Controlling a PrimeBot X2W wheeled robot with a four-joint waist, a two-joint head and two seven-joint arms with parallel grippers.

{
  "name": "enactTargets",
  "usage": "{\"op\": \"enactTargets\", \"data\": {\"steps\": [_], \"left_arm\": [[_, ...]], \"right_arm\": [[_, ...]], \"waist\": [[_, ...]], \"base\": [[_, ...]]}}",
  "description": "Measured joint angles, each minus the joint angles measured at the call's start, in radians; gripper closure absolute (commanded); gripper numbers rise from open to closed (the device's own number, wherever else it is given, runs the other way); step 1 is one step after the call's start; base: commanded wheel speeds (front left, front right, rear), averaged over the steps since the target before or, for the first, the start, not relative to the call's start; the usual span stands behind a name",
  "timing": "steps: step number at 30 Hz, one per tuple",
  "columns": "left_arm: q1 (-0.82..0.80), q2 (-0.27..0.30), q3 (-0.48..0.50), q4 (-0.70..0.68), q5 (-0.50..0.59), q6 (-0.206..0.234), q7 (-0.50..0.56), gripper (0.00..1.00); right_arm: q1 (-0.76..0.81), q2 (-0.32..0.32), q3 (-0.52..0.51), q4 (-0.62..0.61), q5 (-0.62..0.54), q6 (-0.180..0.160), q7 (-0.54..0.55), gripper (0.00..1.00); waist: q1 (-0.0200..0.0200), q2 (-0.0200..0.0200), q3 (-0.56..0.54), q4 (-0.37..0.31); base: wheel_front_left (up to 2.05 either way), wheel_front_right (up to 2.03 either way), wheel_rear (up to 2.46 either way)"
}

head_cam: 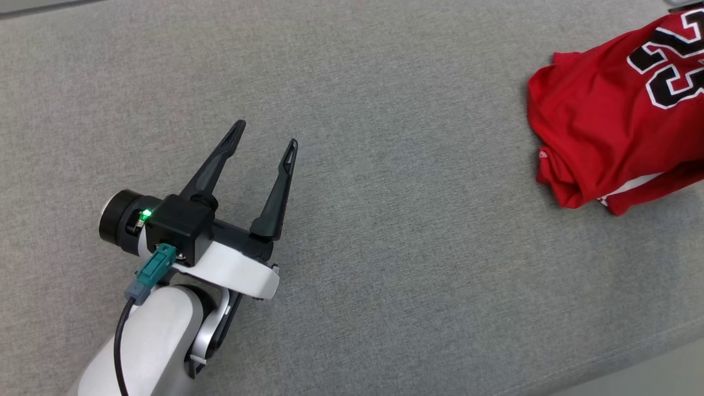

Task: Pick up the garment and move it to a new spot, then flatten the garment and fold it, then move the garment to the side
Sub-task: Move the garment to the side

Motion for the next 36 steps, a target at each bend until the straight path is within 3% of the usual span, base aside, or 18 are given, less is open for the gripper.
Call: {"op": "enactTargets", "data": {"steps": [1,9,18,26,36], "left_arm": [[-0.006,0.001,-0.002,0.002,0.000,-0.002,0.000,0.00],[-0.010,0.005,0.005,0.023,-0.005,0.001,-0.014,0.00],[0.065,0.011,0.049,0.045,-0.051,0.032,-0.048,0.00],[0.142,0.025,0.112,0.035,-0.092,0.059,-0.087,0.00],[0.266,0.053,0.180,0.022,-0.107,0.110,-0.106,0.00]], "right_arm": [[-0.014,0.003,-0.003,0.026,-0.007,0.000,-0.002,0.00],[-0.061,0.044,-0.102,0.122,-0.058,0.000,-0.021,0.00],[0.096,0.212,-0.198,-0.141,-0.038,0.000,-0.024,0.00],[0.331,0.360,-0.191,-0.397,-0.034,0.000,-0.024,0.00],[0.547,0.438,-0.199,-0.558,-0.064,0.000,0.019,0.00]], "waist": [[0.0000,0.0000,0.005,0.003],[-0.0001,0.0000,0.012,0.020],[0.0000,0.0000,-0.059,0.025],[0.0000,0.0000,-0.152,0.064],[0.0000,0.0000,-0.262,0.126]], "base": [[0.00,0.00,0.00],[0.00,0.00,0.00],[0.00,0.00,0.00],[0.00,0.00,0.00],[0.00,0.00,0.00]]}}
